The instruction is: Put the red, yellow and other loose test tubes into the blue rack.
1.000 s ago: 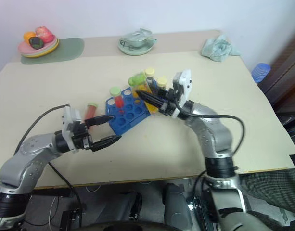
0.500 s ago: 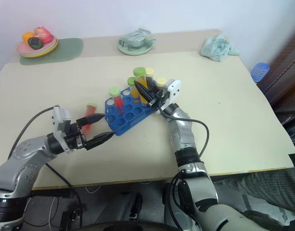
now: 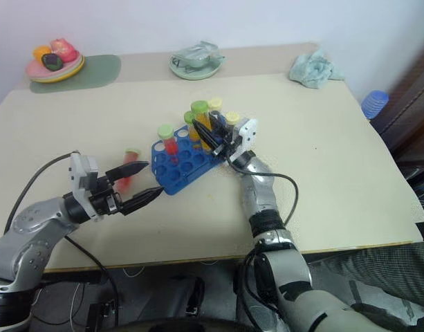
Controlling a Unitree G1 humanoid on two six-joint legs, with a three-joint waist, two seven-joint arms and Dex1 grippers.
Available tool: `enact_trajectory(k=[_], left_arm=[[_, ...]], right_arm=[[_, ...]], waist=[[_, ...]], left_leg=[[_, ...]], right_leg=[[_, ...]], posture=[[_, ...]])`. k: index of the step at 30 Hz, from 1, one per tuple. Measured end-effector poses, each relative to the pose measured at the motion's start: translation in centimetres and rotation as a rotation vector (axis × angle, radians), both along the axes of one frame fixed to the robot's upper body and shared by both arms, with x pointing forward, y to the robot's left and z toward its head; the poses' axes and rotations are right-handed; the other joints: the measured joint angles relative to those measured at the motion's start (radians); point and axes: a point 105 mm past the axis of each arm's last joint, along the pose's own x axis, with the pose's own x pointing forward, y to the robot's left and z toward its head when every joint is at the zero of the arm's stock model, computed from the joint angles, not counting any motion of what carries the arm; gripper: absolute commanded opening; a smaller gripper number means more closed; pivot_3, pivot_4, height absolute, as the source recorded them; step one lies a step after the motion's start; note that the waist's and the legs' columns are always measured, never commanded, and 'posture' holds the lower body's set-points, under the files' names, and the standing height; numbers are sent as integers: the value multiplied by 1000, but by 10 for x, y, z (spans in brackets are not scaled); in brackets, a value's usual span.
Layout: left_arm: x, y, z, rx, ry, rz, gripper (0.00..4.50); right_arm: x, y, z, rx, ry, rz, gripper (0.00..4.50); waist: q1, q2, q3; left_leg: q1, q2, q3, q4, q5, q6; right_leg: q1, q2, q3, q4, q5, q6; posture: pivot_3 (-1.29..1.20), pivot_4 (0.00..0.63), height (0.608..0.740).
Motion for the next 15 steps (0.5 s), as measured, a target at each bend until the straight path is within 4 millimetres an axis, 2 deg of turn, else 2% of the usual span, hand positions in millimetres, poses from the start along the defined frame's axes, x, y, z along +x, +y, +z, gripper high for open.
enact_trajectory(k=[3,5,9,15], left_arm=[[0,-1,0,-1,-1,-3,4500],[2,-3,2,-3,-7,-15,4500],[4,-7,4,-11,-15,-36,4500],[9,-9,-4,-18,16,-57,4500]], right_arm=[[-19,-12,-1,-73,26,44,1121],[-33,-25,-1,-186,75,75,1121],[-49,-48,3,-369,196,86,1121],[-63,-105,-11,-712,515,45,1121]], waist=[[2,0,0],[4,1,0],[2,0,0],[9,0,0]], left_leg=[[0,0,0,0,0,0],[0,0,0,0,0,0],[0,0,0,0,0,0],[-1,1,1,0,-1,2]], right_leg=[[0,0,0,0,0,0],[0,0,0,0,0,0],[0,0,0,0,0,0],[1,-1,-1,-3,0,0]], posture=[[0,150,740],[0,150,740],[0,150,740],[0,150,740]])
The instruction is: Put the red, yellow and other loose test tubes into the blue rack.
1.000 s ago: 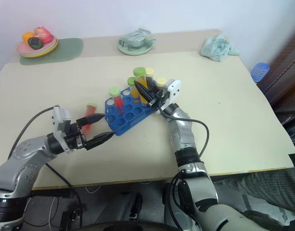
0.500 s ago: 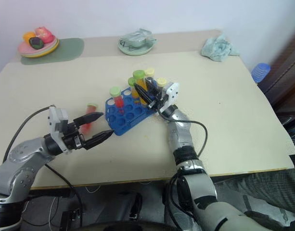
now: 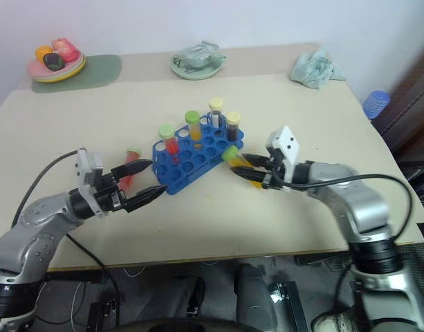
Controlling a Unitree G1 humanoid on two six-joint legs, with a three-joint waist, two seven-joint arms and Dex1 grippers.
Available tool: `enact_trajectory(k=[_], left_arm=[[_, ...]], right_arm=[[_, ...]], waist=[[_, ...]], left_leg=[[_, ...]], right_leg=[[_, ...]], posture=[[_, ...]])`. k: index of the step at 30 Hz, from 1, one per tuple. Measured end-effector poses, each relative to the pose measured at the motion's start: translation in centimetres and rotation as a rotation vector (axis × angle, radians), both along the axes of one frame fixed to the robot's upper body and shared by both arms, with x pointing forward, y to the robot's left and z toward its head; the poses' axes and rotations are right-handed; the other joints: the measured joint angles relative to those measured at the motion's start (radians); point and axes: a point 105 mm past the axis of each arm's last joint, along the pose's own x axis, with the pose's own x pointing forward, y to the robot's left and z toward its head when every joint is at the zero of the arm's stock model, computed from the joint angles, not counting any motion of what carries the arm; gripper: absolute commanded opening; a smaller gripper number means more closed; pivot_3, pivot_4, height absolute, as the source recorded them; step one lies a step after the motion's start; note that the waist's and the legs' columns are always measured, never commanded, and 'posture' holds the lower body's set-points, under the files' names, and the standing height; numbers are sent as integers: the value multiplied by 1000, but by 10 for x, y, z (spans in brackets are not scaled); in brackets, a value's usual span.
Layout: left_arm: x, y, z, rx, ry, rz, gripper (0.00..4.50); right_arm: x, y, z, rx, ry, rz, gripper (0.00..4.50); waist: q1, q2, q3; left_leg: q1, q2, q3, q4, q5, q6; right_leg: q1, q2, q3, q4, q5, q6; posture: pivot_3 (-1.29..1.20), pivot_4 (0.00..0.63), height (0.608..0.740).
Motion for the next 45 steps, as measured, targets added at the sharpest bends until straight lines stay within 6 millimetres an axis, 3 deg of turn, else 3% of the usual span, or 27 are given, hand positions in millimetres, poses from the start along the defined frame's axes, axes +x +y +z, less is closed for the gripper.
enact_trajectory(k=[5,16,22,23,24,29,32,38,45], left_arm=[[2,-3,0,-1,-14,-19,4500],[3,-5,-8,8,-11,-21,4500],[3,-5,-8,7,-11,-13,4500],[3,-5,-8,7,-11,-11,4500],[3,-5,-8,7,-11,-11,4500],[3,-5,-9,7,-8,-9,4500],[3,-6,-10,3,-5,-11,4500],[3,-9,-12,-19,4,-7,4500],[-1,-16,-20,-43,33,-16,4500]], right_arm=[[5,-22,-14,-142,121,-14,1121],[21,-44,-45,-281,255,-1,1121],[26,-49,-43,-326,218,35,3612],[26,-49,-42,-332,213,43,4215],[26,-48,-41,-333,211,52,4433],[23,-47,-39,-367,210,69,4433],[18,-53,-33,-492,226,92,4433],[12,-53,-32,-585,289,113,4433],[30,-58,-27,-668,305,78,4433]], waist=[[-4,0,0],[4,0,0],[17,0,0],[18,0,0],[18,0,0],[18,0,0],[19,0,0],[18,0,0],[17,0,0]], left_leg=[[0,1,1,0,0,0],[-2,0,1,1,0,0],[-2,1,1,1,0,1],[-3,1,1,1,0,1],[-3,1,1,1,0,1],[-4,1,1,1,0,1],[-6,0,1,2,-1,1],[-7,0,0,3,-1,1],[-7,1,0,3,-1,1]], right_leg=[[0,0,0,-1,0,0],[-1,0,0,-3,0,0],[0,0,0,-6,2,2],[0,0,0,-6,2,2],[0,0,0,-6,2,2],[-1,0,0,-6,2,2],[-2,0,-1,-6,2,2],[-3,0,-1,-7,2,2],[-3,0,-1,-8,3,2]], posture=[[0,150,740],[0,150,740],[0,150,740],[0,150,740],[0,150,740],[0,150,740],[0,150,740],[0,150,740],[0,150,740]])
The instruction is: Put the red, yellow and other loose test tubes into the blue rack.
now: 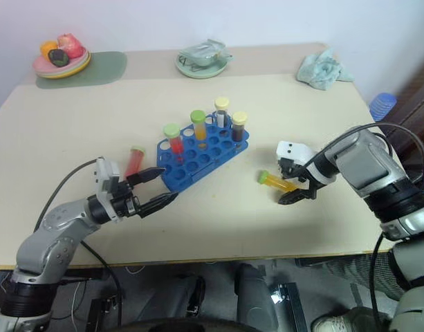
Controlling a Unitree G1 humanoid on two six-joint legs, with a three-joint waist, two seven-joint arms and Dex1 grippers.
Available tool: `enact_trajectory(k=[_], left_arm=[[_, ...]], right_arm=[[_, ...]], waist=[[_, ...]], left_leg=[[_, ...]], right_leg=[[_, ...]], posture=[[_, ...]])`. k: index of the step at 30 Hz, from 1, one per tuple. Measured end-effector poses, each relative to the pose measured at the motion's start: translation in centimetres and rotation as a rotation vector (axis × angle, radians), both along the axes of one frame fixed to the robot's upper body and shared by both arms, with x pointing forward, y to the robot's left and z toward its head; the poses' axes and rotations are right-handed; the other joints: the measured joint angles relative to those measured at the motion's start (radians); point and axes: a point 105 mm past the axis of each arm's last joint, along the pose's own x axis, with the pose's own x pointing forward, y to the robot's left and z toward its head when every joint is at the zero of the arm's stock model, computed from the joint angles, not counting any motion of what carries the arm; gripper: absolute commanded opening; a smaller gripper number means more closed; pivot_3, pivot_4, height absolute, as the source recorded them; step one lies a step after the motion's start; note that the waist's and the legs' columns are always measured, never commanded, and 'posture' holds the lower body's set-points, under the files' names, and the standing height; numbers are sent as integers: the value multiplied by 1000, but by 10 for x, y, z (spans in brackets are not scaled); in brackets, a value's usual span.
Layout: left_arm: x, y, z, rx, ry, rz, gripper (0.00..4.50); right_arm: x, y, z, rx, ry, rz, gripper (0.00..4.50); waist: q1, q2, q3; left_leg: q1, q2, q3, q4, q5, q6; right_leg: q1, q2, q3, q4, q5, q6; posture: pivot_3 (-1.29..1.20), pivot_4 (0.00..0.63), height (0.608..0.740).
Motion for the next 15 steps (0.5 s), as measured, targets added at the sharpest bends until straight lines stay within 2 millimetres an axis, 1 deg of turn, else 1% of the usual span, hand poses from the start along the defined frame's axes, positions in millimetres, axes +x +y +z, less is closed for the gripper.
enact_trajectory(k=[4,7,11,15], left_arm=[[-2,0,-2,0,5,15,4500],[-6,1,-3,2,10,22,4500],[-6,1,-4,3,11,33,4500],[-6,1,-3,3,9,33,4500]], right_arm=[[13,0,1,-38,-15,-5,4433],[18,-1,0,-57,-20,-9,3648],[21,-2,-1,-86,-35,-10,1699],[20,-2,-2,-97,-42,2,1699]], waist=[[-1,-1,-1],[-1,-3,-2],[1,-4,-3],[1,-4,-3]], left_leg=[[0,0,0,0,0,0],[1,0,0,0,0,0],[1,0,0,0,0,0],[1,0,0,0,0,0]], right_leg=[[0,0,0,0,0,0],[1,0,0,0,0,0],[1,0,0,0,0,0],[1,0,0,-1,1,0]], posture=[[0,150,740],[0,150,740],[0,150,740],[0,150,740]])
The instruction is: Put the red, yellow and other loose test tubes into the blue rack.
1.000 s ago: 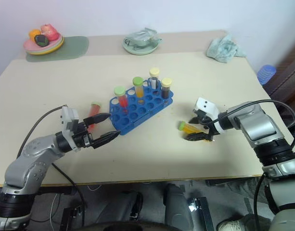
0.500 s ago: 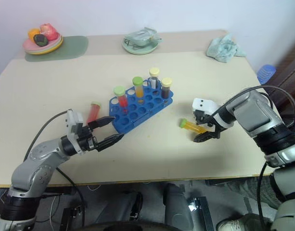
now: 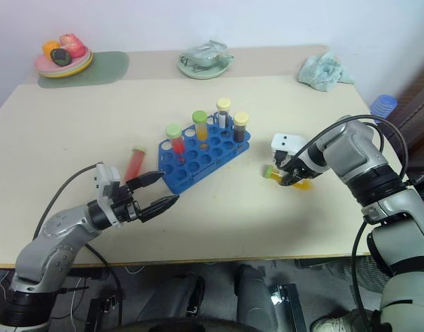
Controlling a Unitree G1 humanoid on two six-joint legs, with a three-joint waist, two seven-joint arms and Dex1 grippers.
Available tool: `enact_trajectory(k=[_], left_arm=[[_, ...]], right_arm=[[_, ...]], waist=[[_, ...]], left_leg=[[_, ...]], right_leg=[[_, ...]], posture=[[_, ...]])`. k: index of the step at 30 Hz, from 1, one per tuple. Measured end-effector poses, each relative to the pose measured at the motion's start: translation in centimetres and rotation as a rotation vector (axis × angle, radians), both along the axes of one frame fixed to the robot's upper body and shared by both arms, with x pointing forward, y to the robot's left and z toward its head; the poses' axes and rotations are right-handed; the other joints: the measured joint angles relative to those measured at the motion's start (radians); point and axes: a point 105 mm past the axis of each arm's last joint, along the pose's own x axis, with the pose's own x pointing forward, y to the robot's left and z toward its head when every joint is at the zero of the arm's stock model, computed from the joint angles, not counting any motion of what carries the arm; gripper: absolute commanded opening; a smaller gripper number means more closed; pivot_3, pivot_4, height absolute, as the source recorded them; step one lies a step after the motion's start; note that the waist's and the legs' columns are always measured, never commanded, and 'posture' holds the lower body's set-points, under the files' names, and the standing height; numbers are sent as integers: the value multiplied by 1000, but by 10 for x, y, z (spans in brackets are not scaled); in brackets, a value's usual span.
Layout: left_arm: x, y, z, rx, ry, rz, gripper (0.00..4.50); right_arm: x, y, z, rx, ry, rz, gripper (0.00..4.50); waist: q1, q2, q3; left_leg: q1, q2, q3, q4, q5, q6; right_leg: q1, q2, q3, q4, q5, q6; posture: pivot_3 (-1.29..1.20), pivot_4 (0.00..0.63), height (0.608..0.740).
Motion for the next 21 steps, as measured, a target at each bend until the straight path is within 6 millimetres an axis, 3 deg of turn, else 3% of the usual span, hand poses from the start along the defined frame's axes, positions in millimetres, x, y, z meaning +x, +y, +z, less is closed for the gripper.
enact_trajectory(k=[4,6,9,11,13,21], left_arm=[[0,0,0,2,-2,-3,4500],[0,1,1,7,-6,-4,4500],[1,8,2,28,-6,1,4500],[2,9,4,33,-14,0,4500],[2,10,4,39,-12,-8,4500],[4,11,13,72,-22,-41,4500]], right_arm=[[-3,1,-1,4,-32,19,1699],[-13,6,-3,46,-41,58,1699],[-44,45,0,297,-5,187,1699],[-62,81,15,509,-19,292,1699],[-70,100,28,621,-88,346,1699],[-54,142,58,949,-321,256,1699]], waist=[[0,-1,-1],[3,-1,-1],[-1,0,0],[-5,1,0],[0,1,0],[-2,0,0]], left_leg=[[0,0,0,0,0,0],[-1,0,-1,0,0,0],[-3,0,-1,-1,0,0],[-2,1,0,0,0,0],[-2,1,0,0,0,0],[-2,1,-1,0,0,0]], right_leg=[[0,0,0,0,0,0],[-1,0,-1,0,0,0],[-2,0,-1,0,0,0],[-2,0,0,0,1,0],[-1,0,0,0,2,0],[-2,1,0,0,2,0]], posture=[[0,150,740],[0,150,740],[0,150,740],[0,150,740],[0,150,740],[0,150,740]])
